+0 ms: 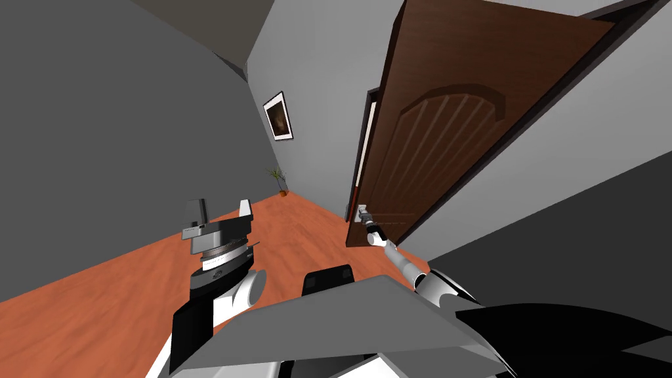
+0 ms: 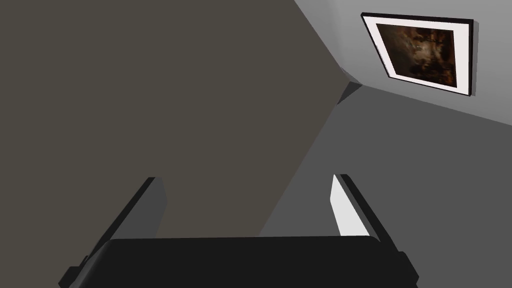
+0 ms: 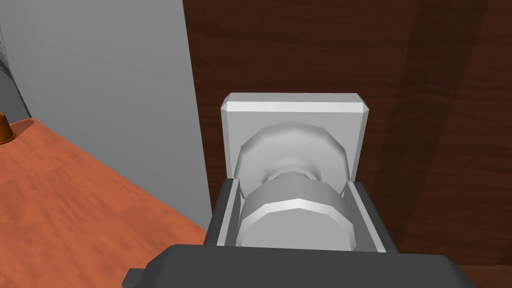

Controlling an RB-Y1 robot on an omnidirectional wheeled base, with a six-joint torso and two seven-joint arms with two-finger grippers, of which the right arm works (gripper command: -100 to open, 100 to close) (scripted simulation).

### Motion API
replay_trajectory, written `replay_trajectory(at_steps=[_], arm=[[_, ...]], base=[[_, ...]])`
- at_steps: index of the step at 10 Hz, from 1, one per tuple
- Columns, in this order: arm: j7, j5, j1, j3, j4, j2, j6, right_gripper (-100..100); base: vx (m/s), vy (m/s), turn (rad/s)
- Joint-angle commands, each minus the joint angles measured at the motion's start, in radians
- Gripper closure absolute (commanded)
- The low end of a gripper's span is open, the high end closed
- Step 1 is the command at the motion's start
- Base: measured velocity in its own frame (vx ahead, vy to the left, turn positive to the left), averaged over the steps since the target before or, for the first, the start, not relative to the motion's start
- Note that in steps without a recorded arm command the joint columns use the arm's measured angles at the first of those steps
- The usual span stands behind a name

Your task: Pull the door open

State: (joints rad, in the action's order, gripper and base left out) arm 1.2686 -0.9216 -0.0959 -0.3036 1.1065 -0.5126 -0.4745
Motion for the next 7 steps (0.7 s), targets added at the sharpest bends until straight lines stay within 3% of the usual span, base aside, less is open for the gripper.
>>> replay_trajectory(at_steps=[1,7], arm=[[0.014,0.001,0.006,-0.016,0.011,-0.014,-0.006,100],[0.080,0.008,0.035,-0.095,0.062,-0.084,-0.036,100]], base=[[-0.147,-0.045,0.090],[-0.204,-0.087,0.116]])
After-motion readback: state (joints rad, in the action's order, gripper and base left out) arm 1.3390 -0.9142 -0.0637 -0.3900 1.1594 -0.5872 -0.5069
